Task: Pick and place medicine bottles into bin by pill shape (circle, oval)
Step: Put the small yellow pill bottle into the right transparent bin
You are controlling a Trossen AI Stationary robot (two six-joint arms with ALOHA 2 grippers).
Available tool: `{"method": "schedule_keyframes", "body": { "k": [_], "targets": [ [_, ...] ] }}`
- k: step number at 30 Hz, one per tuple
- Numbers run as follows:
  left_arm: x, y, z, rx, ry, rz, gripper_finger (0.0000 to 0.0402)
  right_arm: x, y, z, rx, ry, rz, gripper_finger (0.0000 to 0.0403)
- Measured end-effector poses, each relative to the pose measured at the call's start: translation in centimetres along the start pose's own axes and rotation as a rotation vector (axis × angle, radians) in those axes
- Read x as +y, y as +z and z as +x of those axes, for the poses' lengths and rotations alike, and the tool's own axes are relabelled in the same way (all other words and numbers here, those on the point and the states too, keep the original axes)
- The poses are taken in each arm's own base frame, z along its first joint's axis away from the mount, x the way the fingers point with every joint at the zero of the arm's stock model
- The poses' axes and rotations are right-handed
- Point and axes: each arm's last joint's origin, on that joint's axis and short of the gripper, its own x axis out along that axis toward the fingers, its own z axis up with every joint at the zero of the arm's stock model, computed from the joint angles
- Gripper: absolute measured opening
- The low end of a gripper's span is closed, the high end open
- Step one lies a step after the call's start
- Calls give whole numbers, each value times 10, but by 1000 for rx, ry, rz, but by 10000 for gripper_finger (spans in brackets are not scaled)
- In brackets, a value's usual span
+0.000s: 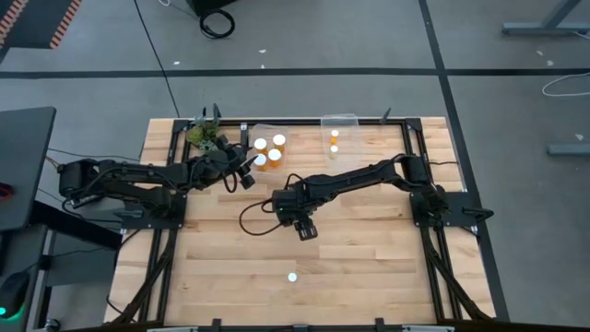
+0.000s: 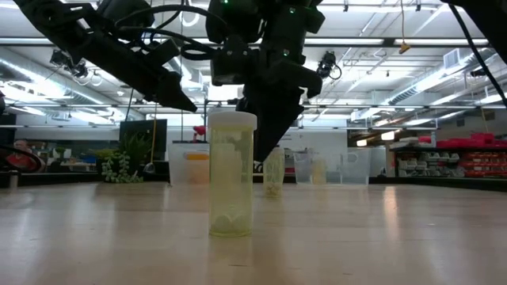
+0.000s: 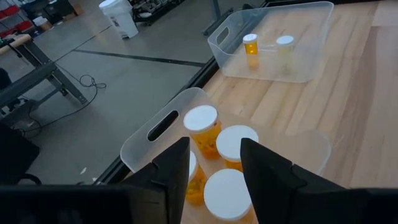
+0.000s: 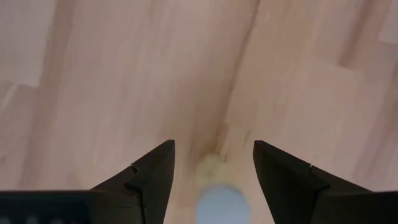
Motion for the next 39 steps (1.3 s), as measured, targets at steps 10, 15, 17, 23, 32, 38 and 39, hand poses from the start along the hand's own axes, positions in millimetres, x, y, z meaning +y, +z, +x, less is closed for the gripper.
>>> {"method": "schedule_keyframes", "body": {
  "k": [10, 15, 17, 23, 32, 38, 39],
  "targets": [
    [0, 0, 0, 0, 0, 0, 157, 4, -11, 12, 37, 26, -8, 225],
    [0, 0, 0, 0, 0, -1, 154, 5, -14, 17, 51, 29, -2, 225],
    [0, 0, 0, 0, 0, -1, 154, 5, -14, 17, 48, 27, -2, 225],
    [0, 0, 0, 0, 0, -1, 157, 5, -14, 17, 51, 12, -2, 223],
    [0, 0, 0, 0, 0, -1, 151, 5, -14, 17, 52, 10, -2, 183],
    [0, 0, 0, 0, 0, -1, 156, 4, -14, 17, 53, 10, -2, 155],
    [0, 0, 0, 0, 0, -1, 157, 4, -14, 16, 52, 9, -2, 151]
  ]
}}
